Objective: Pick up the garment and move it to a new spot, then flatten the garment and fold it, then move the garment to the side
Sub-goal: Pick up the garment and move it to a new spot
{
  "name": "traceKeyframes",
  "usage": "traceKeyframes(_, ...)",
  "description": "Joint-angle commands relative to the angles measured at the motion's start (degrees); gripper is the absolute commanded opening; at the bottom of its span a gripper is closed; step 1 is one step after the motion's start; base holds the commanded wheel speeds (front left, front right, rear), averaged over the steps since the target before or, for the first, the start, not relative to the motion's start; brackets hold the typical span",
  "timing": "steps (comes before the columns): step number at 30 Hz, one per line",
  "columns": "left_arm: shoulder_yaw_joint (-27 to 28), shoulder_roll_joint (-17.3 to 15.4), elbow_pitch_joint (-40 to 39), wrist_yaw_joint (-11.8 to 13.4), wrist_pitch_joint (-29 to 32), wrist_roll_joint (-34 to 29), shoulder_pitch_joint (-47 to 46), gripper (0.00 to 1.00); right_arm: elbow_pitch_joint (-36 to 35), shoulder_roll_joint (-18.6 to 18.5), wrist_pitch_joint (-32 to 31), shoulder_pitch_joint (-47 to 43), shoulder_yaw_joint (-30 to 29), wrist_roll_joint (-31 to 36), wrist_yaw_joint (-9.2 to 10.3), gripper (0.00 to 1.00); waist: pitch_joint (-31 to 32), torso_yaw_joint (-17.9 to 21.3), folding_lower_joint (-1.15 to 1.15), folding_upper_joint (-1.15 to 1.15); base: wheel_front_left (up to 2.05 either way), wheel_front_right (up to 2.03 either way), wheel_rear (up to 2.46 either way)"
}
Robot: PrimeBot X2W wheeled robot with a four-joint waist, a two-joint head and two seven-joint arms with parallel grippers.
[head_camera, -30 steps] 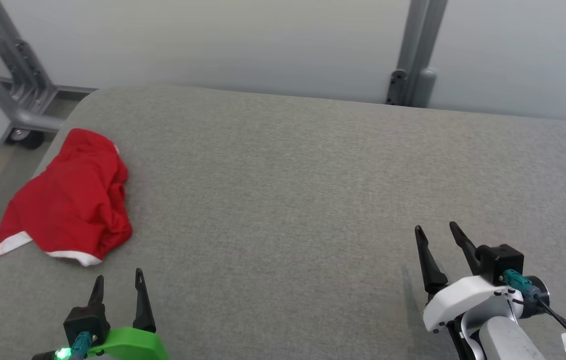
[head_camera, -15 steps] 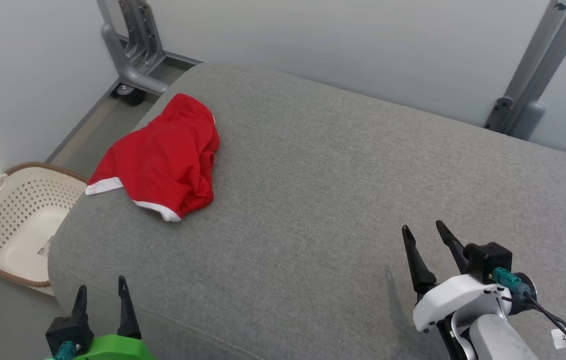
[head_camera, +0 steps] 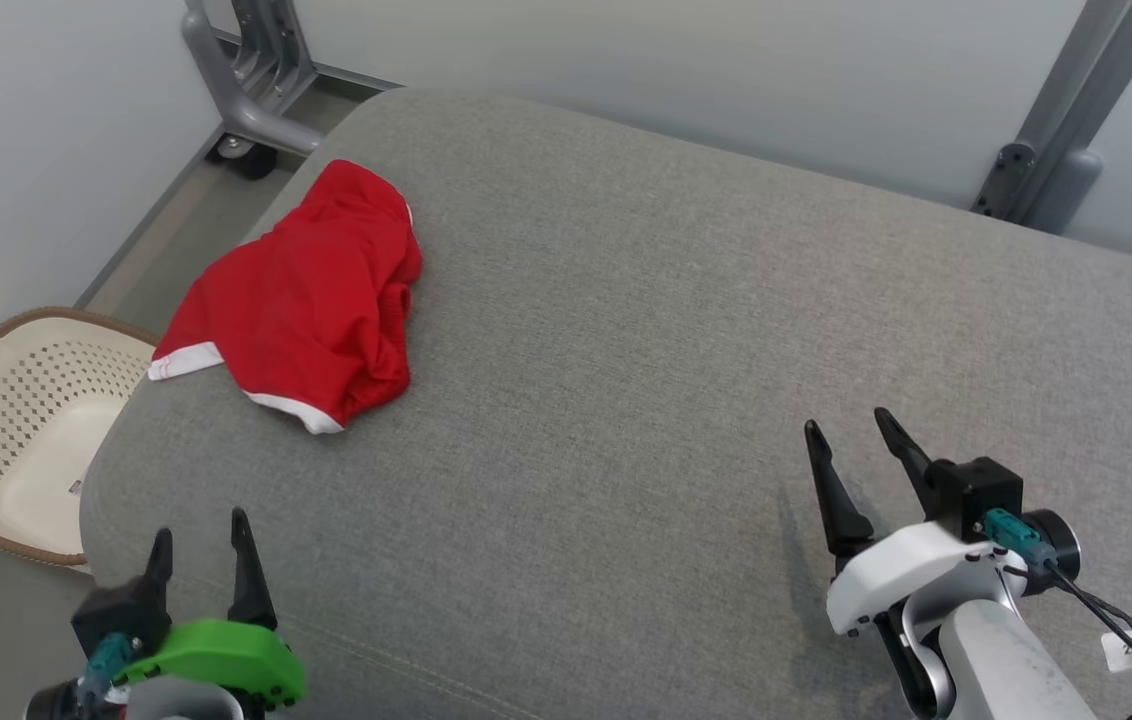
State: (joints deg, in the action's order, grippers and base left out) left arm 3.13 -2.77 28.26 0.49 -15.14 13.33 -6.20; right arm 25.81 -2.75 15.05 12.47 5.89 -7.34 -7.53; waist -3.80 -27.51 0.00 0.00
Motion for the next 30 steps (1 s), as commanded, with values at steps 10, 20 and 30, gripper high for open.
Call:
traceKeyframes(10,5.15,-0.73,6.12,-3.58,0.03,-0.82,-14.55,1.0,-3.02,-1.86,0.17,5.85,2.08,2.34,0.08,1.0,-11.11,8.44,0.0,0.0,0.0,0.0,0.0)
traceKeyframes(20,8.11,-4.42,17.81,-6.69,0.03,-3.06,-27.9,1.0,-6.37,-4.25,0.17,10.1,3.84,2.42,0.08,1.0,-18.04,15.15,0.0,0.0,0.0,0.0,0.0)
traceKeyframes(30,9.68,-6.78,28.91,-3.09,0.03,-4.01,-33.21,0.0,-6.8,-4.37,0.17,10.45,3.13,2.15,0.08,1.0,-19.45,18.31,0.0,0.0,0.0,0.0,0.0)
